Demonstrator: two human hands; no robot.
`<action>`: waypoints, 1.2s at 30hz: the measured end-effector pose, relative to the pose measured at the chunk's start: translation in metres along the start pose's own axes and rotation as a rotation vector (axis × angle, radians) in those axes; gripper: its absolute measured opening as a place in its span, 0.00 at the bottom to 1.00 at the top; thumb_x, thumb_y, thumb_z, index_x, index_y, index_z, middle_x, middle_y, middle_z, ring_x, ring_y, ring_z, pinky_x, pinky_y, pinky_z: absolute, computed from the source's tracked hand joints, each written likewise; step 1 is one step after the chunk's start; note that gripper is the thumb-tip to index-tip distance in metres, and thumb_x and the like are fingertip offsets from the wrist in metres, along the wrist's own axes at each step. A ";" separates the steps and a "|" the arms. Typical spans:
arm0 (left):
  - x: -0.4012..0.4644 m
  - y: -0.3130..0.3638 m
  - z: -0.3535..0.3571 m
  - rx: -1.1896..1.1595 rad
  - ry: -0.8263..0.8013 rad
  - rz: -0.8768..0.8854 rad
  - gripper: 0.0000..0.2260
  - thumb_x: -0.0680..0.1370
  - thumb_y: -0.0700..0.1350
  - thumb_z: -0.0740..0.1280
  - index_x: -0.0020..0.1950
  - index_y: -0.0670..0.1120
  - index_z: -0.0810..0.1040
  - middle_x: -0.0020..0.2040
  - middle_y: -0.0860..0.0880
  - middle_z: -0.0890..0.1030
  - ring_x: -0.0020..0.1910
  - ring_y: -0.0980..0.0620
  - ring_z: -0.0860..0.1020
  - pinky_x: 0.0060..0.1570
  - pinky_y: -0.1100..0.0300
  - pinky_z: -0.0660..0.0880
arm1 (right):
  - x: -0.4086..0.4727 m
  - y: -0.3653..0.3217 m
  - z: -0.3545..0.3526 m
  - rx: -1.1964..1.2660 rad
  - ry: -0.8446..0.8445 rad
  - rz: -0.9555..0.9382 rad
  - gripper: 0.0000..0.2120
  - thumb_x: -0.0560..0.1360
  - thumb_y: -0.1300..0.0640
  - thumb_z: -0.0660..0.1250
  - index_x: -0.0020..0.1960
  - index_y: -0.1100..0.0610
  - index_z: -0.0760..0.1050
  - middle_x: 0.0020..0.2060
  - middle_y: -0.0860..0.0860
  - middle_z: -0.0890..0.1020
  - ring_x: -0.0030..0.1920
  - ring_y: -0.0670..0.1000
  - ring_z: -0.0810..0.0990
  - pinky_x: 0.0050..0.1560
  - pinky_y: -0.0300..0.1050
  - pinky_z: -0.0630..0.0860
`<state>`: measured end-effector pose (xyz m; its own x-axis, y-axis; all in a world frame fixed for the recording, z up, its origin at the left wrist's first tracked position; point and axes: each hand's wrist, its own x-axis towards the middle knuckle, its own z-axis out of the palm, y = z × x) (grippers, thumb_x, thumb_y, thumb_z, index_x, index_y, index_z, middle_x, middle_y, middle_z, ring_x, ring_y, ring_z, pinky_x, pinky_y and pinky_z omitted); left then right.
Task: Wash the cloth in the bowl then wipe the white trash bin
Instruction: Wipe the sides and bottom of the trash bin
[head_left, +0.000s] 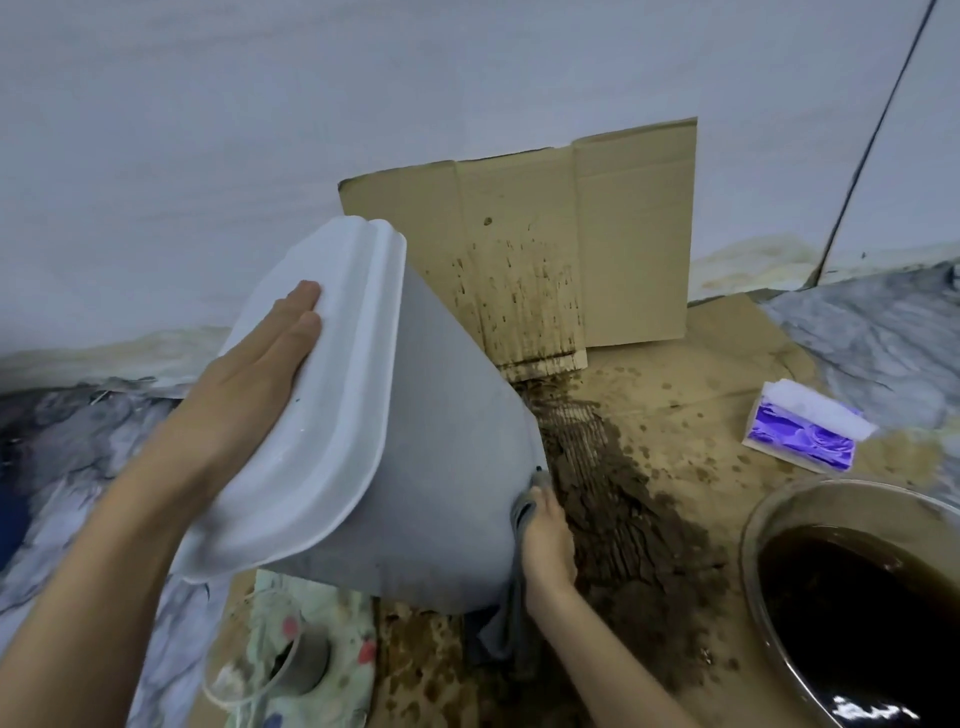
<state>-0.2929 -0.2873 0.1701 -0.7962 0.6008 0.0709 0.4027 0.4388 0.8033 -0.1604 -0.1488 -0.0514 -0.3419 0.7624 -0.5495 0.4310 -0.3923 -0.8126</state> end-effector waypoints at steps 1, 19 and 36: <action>-0.001 0.002 0.001 0.008 -0.001 -0.004 0.20 0.80 0.61 0.53 0.72 0.66 0.61 0.70 0.74 0.60 0.71 0.70 0.57 0.73 0.61 0.51 | -0.012 -0.005 0.002 0.060 -0.011 -0.039 0.21 0.80 0.40 0.50 0.72 0.40 0.64 0.73 0.48 0.66 0.73 0.54 0.62 0.71 0.59 0.58; 0.000 0.096 0.107 0.056 -0.097 0.074 0.22 0.83 0.49 0.49 0.78 0.48 0.55 0.78 0.53 0.53 0.77 0.56 0.50 0.72 0.61 0.45 | -0.096 -0.121 -0.102 0.105 -0.061 -0.900 0.15 0.81 0.43 0.53 0.44 0.43 0.76 0.41 0.43 0.81 0.48 0.50 0.78 0.48 0.48 0.73; -0.056 0.031 0.063 -0.144 0.100 0.335 0.12 0.82 0.49 0.57 0.60 0.57 0.78 0.64 0.64 0.75 0.67 0.68 0.66 0.61 0.79 0.61 | -0.141 -0.166 -0.121 0.021 -0.086 -1.161 0.13 0.78 0.39 0.56 0.52 0.43 0.75 0.49 0.41 0.80 0.53 0.38 0.77 0.52 0.34 0.72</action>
<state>-0.2069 -0.2654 0.1535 -0.6744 0.6238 0.3951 0.5862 0.1269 0.8002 -0.0822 -0.1288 0.1843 -0.5781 0.6316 0.5165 -0.1921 0.5099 -0.8385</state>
